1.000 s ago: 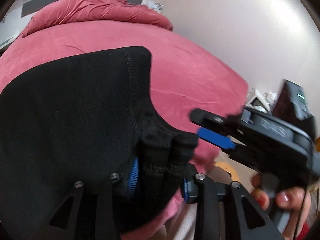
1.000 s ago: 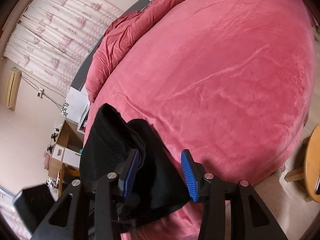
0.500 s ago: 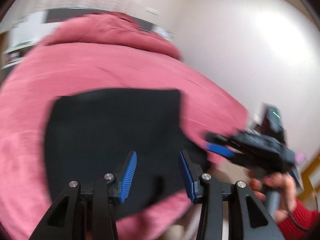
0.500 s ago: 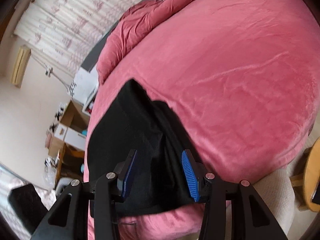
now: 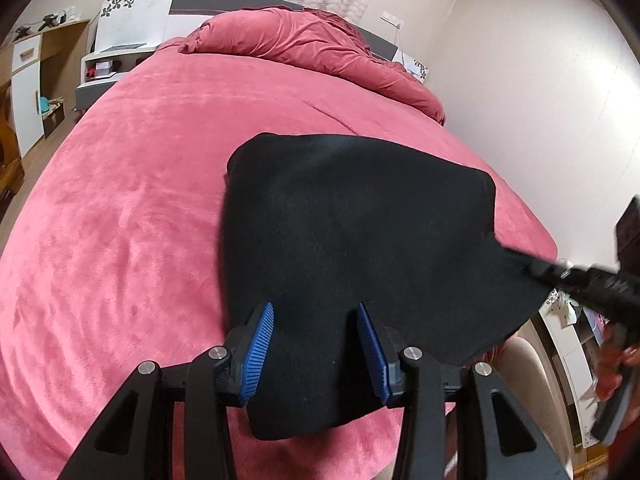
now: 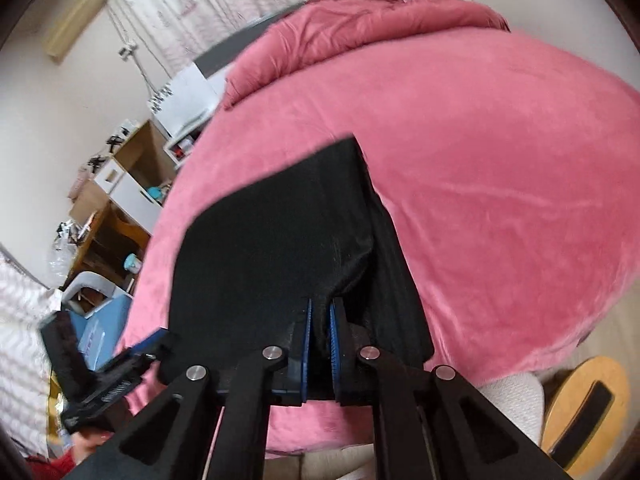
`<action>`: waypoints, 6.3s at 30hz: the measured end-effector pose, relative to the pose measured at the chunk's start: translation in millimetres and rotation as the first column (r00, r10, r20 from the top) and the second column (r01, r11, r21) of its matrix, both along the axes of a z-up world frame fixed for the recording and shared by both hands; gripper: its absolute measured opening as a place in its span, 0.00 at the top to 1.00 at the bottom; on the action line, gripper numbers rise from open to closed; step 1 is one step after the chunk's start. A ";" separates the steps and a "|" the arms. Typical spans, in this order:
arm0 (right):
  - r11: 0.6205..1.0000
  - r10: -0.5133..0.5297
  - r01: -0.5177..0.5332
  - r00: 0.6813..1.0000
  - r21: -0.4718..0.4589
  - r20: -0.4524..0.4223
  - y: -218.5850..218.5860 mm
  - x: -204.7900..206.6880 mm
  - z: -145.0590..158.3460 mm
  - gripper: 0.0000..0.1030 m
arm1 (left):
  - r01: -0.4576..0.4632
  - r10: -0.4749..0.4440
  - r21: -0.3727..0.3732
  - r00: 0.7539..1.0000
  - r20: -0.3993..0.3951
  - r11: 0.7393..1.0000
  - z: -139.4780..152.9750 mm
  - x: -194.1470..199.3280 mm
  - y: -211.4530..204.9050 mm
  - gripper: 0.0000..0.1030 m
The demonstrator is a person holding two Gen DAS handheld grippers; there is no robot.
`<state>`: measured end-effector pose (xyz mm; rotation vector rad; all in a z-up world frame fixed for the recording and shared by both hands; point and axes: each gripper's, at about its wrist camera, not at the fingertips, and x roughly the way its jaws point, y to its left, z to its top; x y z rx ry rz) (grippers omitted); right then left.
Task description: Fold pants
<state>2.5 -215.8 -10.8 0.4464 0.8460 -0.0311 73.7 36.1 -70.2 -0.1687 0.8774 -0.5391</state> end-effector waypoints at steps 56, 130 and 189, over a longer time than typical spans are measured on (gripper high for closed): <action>0.987 -0.133 0.135 0.991 -0.090 0.035 -40.0 105.7 -54.1 0.88 | 0.001 -0.002 -0.016 0.997 -0.080 1.000 6.7 137.6 -57.4 0.62; 0.918 0.138 -0.063 0.977 0.391 -0.166 -81.6 94.0 -119.7 0.07 | 0.096 -0.155 -0.174 0.919 -0.364 0.980 -42.2 108.1 14.0 0.28; 0.977 0.130 -0.138 0.990 0.160 0.056 -43.7 332.9 -88.8 0.51 | 0.031 -0.031 0.003 0.997 -0.064 1.000 -4.8 254.2 -10.3 0.53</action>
